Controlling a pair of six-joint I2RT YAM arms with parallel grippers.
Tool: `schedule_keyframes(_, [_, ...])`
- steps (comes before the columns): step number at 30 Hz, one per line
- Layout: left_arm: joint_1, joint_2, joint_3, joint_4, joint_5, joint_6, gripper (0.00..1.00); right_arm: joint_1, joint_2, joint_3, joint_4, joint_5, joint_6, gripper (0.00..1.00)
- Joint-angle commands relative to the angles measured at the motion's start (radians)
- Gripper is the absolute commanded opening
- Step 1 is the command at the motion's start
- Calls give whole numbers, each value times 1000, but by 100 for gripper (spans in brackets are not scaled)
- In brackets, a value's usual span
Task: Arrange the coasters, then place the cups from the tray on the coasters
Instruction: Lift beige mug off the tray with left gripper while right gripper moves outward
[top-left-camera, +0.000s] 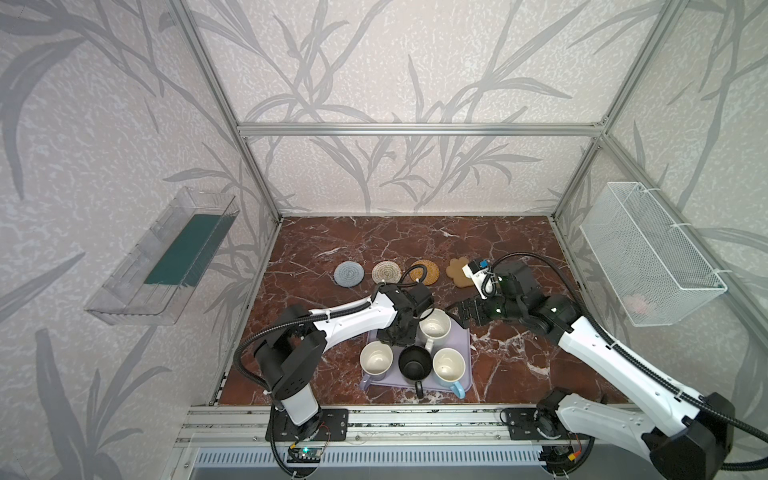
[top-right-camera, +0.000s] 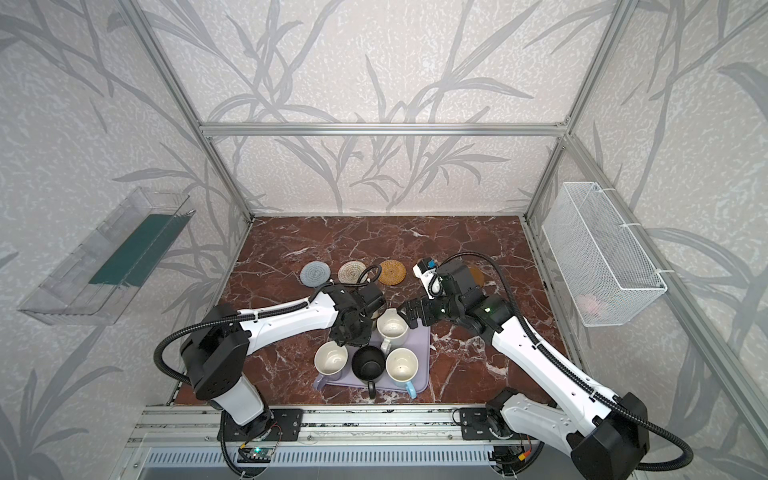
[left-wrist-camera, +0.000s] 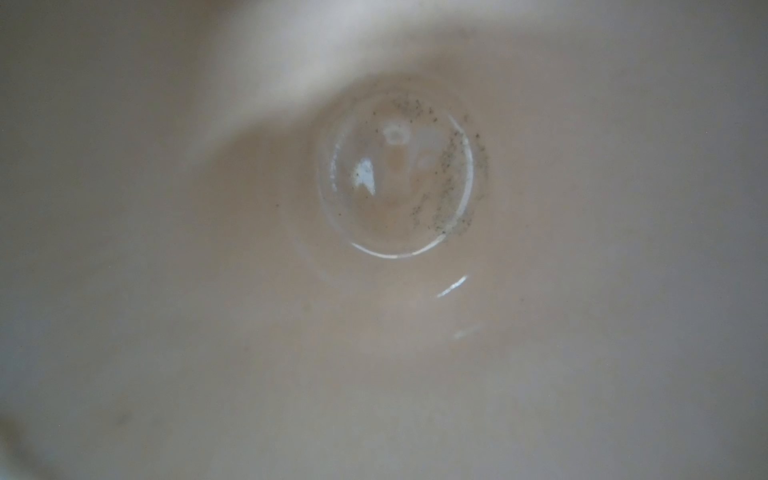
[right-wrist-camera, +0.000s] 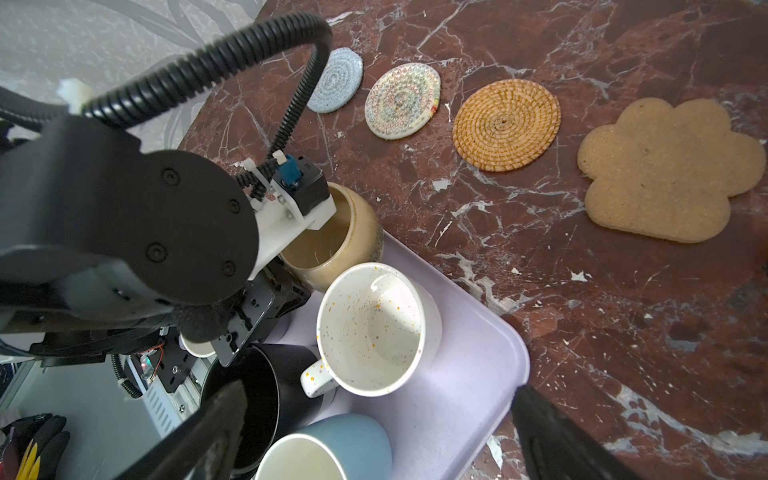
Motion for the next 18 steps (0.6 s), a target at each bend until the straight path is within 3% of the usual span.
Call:
schedule_keyframes(1, [21,-65,48,39,-90,1,0,8,-13,33,-11,6,0,99])
schedule_keyframes(18, [34,-209,58,-34,-137,5,0,22,-12,26,52,-9,14,99])
